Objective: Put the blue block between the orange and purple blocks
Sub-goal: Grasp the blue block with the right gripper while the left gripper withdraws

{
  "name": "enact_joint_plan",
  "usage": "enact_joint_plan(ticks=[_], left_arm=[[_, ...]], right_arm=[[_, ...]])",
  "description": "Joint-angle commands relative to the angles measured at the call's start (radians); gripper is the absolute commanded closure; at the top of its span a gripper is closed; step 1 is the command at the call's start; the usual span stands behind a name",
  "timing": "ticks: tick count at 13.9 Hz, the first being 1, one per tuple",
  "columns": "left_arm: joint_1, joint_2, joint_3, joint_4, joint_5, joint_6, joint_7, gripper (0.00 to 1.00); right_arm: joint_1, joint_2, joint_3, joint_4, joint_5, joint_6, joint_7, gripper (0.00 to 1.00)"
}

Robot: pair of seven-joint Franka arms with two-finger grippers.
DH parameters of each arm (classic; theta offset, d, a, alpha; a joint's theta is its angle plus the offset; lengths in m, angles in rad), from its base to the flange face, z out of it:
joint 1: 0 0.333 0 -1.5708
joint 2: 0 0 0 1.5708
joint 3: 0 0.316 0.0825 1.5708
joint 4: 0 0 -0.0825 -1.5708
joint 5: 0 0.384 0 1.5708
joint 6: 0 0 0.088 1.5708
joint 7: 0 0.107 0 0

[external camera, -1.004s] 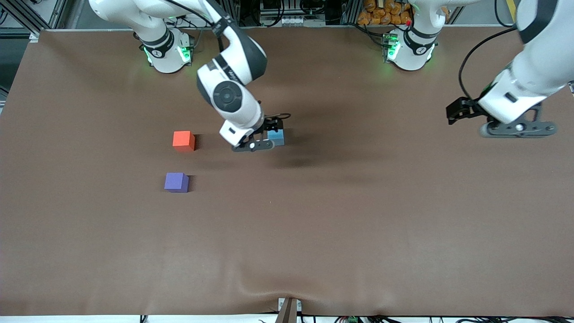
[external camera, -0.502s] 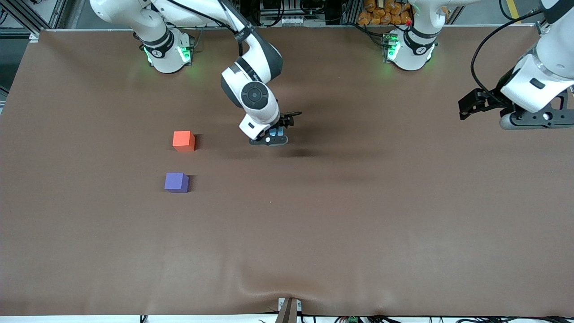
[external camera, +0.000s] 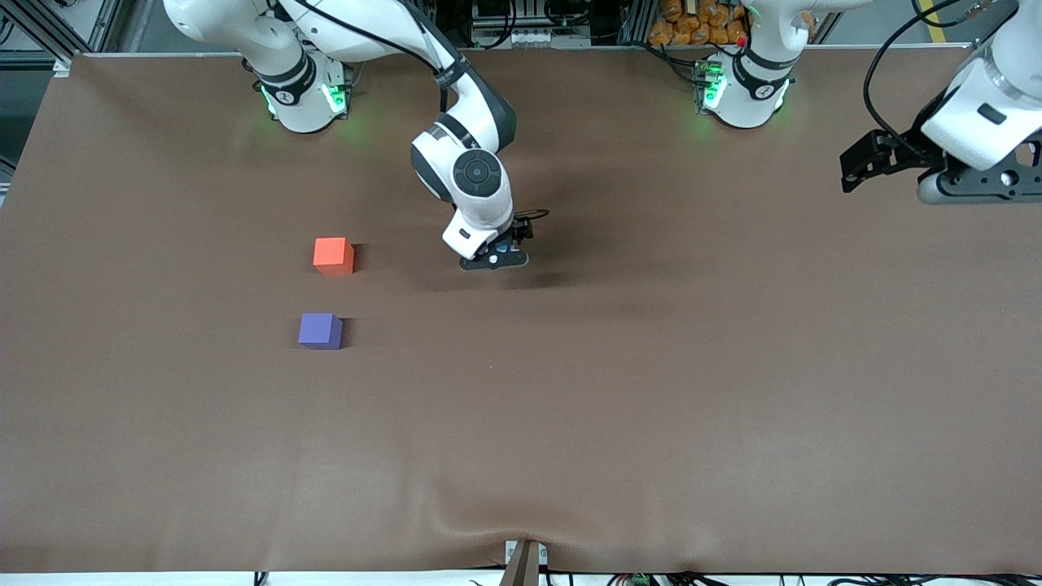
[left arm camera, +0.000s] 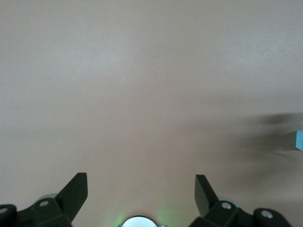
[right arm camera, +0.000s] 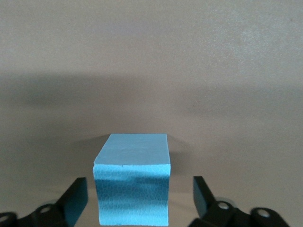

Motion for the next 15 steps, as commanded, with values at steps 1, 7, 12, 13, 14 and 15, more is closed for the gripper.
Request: enact_joint_plan(ticks=[1,7,12,13,14,15], left_arm=[[-0.002,-0.007,0.025,0.034,-0.024,-0.020,0.022,0.00],[0.003,-0.010,0.022,0.035,-0.006,-0.032,0.151,0.00],[0.004,-0.030,0.036,0.035,-0.010,-0.093,0.228,0.00],[0.009,-0.042,0.042,0.032,-0.018,-0.093,0.217,0.00],[0.026,-0.048,0.045,0.028,-0.022,-0.093,0.176,0.00],[0.029,-0.047,0.042,0.026,-0.021,-0.090,0.143,0.00]], right_arm=[[0.015,0.014,-0.005,0.016,-0.015,0.001,0.021,0.34],[0.022,0.022,-0.005,0.025,-0.018,0.015,0.078,1.00],[-0.059,-0.093,-0.018,0.059,-0.018,-0.117,0.065,1.00],[-0.113,-0.130,-0.018,0.059,-0.019,-0.160,0.061,1.00],[-0.153,-0.164,-0.018,0.052,-0.019,-0.174,0.040,1.00],[-0.194,-0.194,-0.018,0.048,-0.019,-0.195,-0.015,1.00]])
